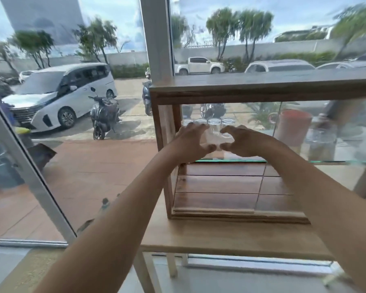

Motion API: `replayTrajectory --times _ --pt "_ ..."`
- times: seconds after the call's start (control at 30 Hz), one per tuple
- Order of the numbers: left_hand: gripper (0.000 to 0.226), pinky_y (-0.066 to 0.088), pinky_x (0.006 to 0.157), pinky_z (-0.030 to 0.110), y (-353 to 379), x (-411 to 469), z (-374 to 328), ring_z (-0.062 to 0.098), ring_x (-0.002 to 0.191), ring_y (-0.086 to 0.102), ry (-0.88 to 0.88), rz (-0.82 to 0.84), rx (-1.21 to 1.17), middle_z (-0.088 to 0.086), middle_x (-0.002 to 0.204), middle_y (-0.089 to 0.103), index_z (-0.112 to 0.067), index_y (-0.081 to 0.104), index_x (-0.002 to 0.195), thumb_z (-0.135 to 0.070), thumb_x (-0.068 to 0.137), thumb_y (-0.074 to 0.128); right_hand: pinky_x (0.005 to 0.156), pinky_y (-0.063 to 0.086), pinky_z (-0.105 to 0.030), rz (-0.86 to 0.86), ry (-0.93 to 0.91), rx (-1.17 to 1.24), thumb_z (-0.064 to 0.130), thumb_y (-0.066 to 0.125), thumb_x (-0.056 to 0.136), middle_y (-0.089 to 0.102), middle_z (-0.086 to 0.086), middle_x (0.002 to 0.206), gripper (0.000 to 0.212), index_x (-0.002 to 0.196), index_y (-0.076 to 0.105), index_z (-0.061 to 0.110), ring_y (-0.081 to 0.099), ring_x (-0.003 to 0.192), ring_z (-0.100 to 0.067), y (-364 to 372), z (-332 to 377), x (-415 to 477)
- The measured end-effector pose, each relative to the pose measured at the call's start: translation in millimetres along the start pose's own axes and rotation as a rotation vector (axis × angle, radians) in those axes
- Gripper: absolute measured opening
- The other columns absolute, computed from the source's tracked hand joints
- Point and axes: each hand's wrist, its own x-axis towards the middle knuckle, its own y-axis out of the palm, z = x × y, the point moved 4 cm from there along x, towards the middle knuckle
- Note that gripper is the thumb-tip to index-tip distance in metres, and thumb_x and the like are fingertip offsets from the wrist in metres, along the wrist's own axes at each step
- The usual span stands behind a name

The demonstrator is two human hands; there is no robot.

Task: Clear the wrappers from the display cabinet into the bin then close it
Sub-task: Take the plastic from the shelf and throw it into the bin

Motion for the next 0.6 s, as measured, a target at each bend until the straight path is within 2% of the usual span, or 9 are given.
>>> replayTrajectory --times 0.07,0.23,0.33,0.4,0.47,0.5,0.6 --pt "0.079 0.028 0.115 0.053 4 15 6 0.036 0.145 0.024 -0.066 0.035 0.025 0.009 0.159 0.028 -0.025 0.028 0.153 -0.052 0.087 0.061 0.108 0.034 -0.042 0.027 0.024 -0.019 0.045 0.050 0.094 0.033 -0.012 0.157 0.061 0.149 0.028 0.030 0.040 0.138 -0.034 6 1 12" --pt "0.078 0.027 0.113 0.053 11 35 19 0.038 0.146 0.016 -0.177 0.128 0.071 0.011 0.161 0.016 -0.031 0.023 0.154 -0.049 0.088 0.061 0.104 0.039 -0.040 0.049 0.036 0.027 0.035 0.051 0.097 0.039 -0.014 0.153 0.058 0.150 0.029 0.025 0.047 0.130 -0.033 17 3 38" --pt "0.078 0.026 0.113 0.048 14 40 18 0.036 0.143 0.023 -0.184 0.192 0.135 0.014 0.159 0.024 -0.028 0.018 0.156 -0.044 0.091 0.060 0.102 0.044 -0.040 0.044 0.020 0.046 0.035 0.049 0.097 0.039 -0.015 0.154 0.056 0.150 0.030 0.029 0.055 0.121 -0.031 24 3 47" --pt "0.074 0.031 0.108 0.040 16 40 16 0.032 0.140 0.032 -0.189 0.255 0.140 0.013 0.158 0.031 -0.023 0.019 0.157 -0.035 0.094 0.057 0.091 0.051 -0.037 0.043 -0.004 0.080 0.033 0.050 0.097 0.042 -0.014 0.151 0.053 0.148 0.034 0.029 0.062 0.107 -0.027 28 3 49" --pt "0.065 0.037 0.091 0.028 19 40 17 0.025 0.125 0.046 -0.193 0.310 0.075 0.011 0.152 0.043 -0.019 0.029 0.154 -0.027 0.095 0.055 0.078 0.051 -0.032 0.018 -0.050 0.114 0.030 0.052 0.097 0.048 -0.013 0.145 0.049 0.144 0.041 0.027 0.062 0.094 -0.023 31 4 51" --pt "0.057 0.038 0.083 0.024 22 39 18 0.021 0.114 0.049 -0.189 0.322 0.044 0.011 0.145 0.050 -0.016 0.038 0.150 -0.025 0.095 0.054 0.076 0.049 -0.030 -0.001 -0.072 0.123 0.029 0.054 0.096 0.051 -0.012 0.143 0.047 0.142 0.045 0.026 0.061 0.095 -0.022 32 4 50" --pt "0.034 0.040 0.065 0.020 22 34 22 0.016 0.088 0.059 -0.138 0.191 -0.033 0.002 0.105 0.067 -0.011 0.066 0.124 -0.025 0.093 0.058 0.078 0.043 -0.028 -0.086 -0.148 0.114 0.023 0.059 0.092 0.063 -0.012 0.131 0.037 0.129 0.060 0.022 0.061 0.104 -0.027 34 5 47"
